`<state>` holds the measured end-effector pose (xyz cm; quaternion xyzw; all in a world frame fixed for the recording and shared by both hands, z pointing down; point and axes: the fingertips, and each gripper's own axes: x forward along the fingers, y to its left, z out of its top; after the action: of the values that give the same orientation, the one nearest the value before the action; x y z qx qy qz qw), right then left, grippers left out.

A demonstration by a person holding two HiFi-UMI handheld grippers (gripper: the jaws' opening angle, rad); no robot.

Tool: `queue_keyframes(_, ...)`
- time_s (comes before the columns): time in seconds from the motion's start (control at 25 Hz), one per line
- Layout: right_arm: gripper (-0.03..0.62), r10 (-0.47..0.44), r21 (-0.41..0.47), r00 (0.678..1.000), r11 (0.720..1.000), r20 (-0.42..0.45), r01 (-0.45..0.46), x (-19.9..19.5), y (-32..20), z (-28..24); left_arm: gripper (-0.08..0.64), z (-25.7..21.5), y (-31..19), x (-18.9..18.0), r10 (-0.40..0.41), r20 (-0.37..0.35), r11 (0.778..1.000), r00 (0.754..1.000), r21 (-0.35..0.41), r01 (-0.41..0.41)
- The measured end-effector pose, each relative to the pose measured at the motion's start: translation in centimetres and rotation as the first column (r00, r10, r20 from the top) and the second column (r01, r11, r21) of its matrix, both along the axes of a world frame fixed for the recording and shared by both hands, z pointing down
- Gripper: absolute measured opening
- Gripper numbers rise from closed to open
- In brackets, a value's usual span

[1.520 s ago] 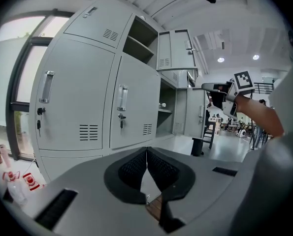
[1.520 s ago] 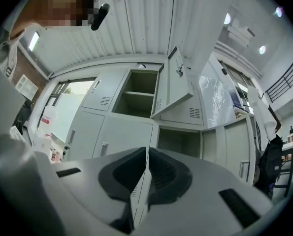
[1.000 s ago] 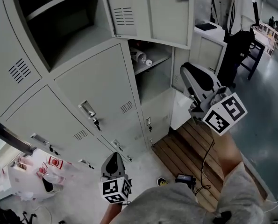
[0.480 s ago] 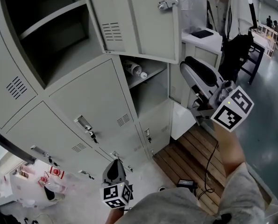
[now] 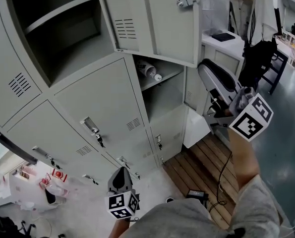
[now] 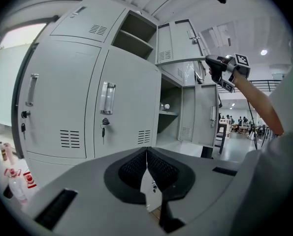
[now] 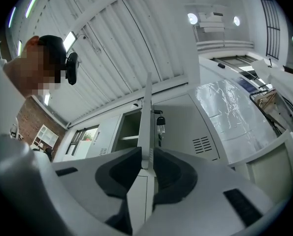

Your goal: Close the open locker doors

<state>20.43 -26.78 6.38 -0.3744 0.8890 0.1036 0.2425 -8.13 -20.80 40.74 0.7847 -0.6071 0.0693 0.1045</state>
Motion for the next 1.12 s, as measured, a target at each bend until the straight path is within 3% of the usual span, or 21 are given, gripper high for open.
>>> queue_keyframes(0.68,0.086,-0.089,-0.004,0.995,0.996,0.05,0.089,-5.2,3.6,0.1,0.01,-0.1,2.6,-3.7,-0.073,0.004,0.997,0.997,-0.004,0.073)
queue_keyframes(1.12,0.086,-0.15,-0.005,0.989,0.989,-0.007,0.15,-14.3,6.5,-0.3,0.01,-0.3,6.3,-8.8,-0.094,0.002,0.996,0.996,-0.01,0.094)
